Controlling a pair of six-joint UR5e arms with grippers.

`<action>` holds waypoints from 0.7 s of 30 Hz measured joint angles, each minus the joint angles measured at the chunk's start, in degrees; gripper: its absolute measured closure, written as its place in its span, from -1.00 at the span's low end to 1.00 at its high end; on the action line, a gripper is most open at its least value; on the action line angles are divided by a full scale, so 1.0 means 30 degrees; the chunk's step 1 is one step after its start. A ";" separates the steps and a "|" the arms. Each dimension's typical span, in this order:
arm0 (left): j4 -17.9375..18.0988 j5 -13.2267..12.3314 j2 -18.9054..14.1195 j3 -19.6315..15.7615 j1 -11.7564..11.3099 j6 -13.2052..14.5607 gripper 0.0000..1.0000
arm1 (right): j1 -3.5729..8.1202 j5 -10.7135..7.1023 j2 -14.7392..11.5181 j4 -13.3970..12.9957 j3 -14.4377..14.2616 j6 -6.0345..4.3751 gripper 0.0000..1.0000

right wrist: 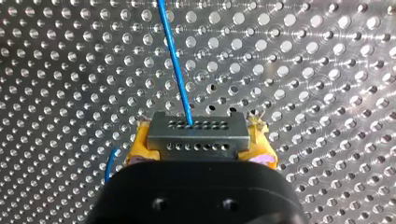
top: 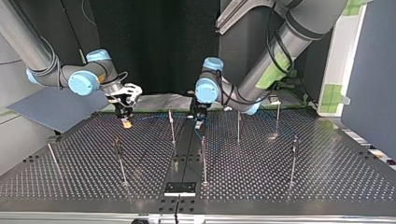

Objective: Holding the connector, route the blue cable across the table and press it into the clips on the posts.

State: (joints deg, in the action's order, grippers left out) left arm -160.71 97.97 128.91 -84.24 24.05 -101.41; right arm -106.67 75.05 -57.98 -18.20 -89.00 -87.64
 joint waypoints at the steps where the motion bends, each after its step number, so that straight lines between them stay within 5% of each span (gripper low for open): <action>1: -0.0031 0.0122 -0.0201 -0.0088 0.0211 -0.0026 -1.00 | 0.0001 -0.0049 0.0000 -0.0001 0.0000 0.0000 1.00; 10: -0.0648 0.0998 -0.1015 -0.0895 0.1788 0.0070 -1.00 | 0.0019 -0.0224 -0.0001 0.0000 -0.0001 -0.0001 1.00; 21: -0.0117 0.1067 -0.1755 -0.1586 0.2740 0.0151 -1.00 | 0.0029 -0.0281 0.0000 0.0024 -0.0001 -0.0001 1.00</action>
State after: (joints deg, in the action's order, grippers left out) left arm -161.07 101.17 123.64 -89.00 32.27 -100.96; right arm -106.58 74.21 -57.98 -18.13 -89.00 -87.65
